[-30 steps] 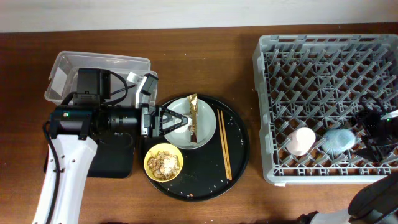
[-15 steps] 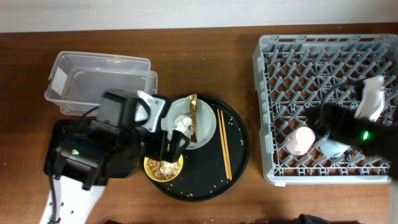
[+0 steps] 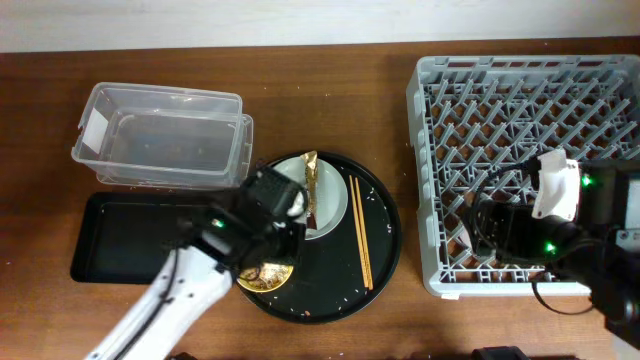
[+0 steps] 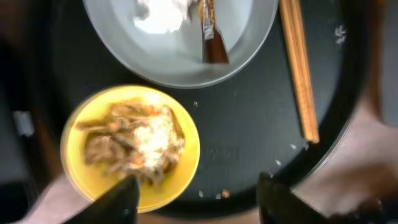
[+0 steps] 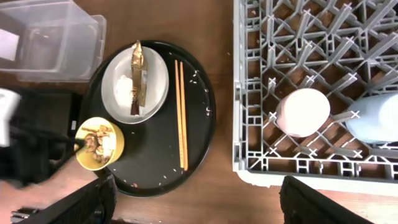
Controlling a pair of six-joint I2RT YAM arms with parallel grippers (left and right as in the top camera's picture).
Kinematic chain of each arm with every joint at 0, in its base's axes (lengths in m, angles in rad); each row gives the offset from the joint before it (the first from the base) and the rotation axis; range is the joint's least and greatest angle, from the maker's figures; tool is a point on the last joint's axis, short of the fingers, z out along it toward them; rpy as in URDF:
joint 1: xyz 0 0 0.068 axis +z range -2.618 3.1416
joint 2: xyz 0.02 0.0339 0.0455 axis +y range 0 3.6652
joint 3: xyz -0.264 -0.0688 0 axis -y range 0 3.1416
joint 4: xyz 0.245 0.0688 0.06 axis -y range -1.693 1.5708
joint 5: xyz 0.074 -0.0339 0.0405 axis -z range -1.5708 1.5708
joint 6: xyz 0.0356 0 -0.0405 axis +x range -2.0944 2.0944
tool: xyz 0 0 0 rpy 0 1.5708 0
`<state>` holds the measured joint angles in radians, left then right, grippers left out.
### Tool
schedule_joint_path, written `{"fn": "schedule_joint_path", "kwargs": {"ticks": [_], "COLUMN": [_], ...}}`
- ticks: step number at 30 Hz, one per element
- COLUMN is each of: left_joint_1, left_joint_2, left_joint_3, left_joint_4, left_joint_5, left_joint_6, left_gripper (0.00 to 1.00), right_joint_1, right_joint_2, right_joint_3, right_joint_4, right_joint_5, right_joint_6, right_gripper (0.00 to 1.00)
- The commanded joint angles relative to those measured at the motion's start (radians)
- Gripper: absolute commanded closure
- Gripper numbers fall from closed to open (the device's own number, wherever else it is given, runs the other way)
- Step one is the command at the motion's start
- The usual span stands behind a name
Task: Sort waste into correct bins and load items into the dishwasher rack
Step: 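Grasp the yellow bowl with the left gripper and lift it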
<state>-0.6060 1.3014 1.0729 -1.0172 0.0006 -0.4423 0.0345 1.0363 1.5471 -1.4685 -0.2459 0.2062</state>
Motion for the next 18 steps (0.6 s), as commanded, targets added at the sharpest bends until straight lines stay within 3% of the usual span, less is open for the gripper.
{"fn": "schedule_joint_path", "kwargs": {"ticks": [1, 5, 12, 18], "left_joint_1": [-0.076, -0.149, -0.166, -0.166], "left_joint_2": [0.008, 0.026, 0.194, 0.220], "left_joint_3": [-0.188, -0.296, -0.298, -0.288], "left_joint_4": [0.145, 0.269, 0.309, 0.342], "left_joint_5": [-0.016, -0.085, -0.114, -0.129], "left_joint_6": [-0.137, -0.193, -0.186, -0.116], "left_gripper": [0.61, 0.70, 0.73, 0.99], "right_joint_1": [0.011, 0.011, 0.011, 0.011], "right_joint_2": [0.037, 0.097, 0.121, 0.121], "right_joint_3": [-0.010, -0.011, -0.011, -0.011], "right_joint_4": [-0.002, -0.026, -0.035, -0.036], "right_joint_5": [0.010, -0.013, -0.013, -0.012], "right_joint_6": [0.013, 0.013, 0.013, 0.013], "right_gripper": [0.14, 0.15, 0.15, 0.15]}}
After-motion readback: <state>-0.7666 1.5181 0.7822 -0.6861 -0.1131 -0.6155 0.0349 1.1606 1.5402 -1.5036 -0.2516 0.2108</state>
